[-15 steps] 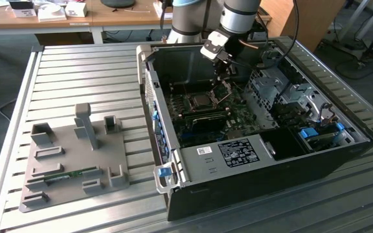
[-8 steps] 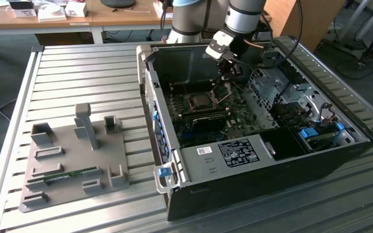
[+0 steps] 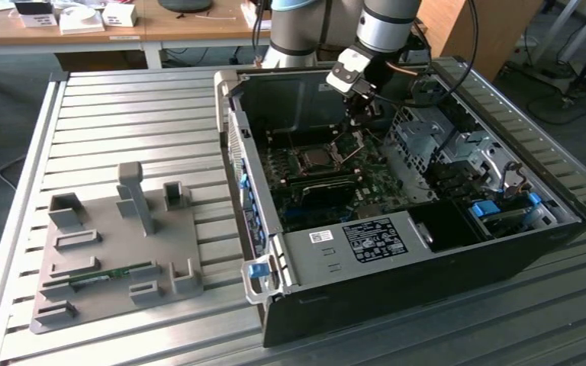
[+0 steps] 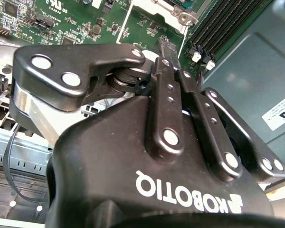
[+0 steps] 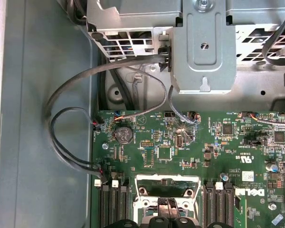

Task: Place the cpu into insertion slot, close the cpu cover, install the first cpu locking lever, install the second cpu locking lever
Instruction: 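Close the cpu cover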

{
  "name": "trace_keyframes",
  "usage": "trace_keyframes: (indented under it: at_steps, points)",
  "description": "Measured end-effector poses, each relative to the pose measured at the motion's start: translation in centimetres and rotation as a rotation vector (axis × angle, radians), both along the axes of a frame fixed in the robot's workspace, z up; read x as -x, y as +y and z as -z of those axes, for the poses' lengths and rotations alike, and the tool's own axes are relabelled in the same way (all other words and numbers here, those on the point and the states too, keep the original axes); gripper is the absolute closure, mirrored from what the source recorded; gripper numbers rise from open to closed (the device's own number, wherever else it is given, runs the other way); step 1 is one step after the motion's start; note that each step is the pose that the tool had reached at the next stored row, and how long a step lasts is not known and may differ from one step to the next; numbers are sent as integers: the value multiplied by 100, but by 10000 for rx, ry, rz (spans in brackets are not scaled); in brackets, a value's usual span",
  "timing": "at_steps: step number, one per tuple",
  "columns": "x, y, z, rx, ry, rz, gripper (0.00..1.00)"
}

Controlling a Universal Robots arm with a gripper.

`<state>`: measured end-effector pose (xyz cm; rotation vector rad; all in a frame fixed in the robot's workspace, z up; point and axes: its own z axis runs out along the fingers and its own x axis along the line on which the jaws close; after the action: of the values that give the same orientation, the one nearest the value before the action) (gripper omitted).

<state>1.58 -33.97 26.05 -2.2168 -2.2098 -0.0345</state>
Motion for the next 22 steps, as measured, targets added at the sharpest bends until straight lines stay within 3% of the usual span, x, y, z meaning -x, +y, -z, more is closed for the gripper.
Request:
trace_keyframes:
  at_steps: [10, 22]
  points:
    - [-10, 0, 0, 0, 0, -2, 89]
    - [-200, 6, 3, 0, 0, -1, 89]
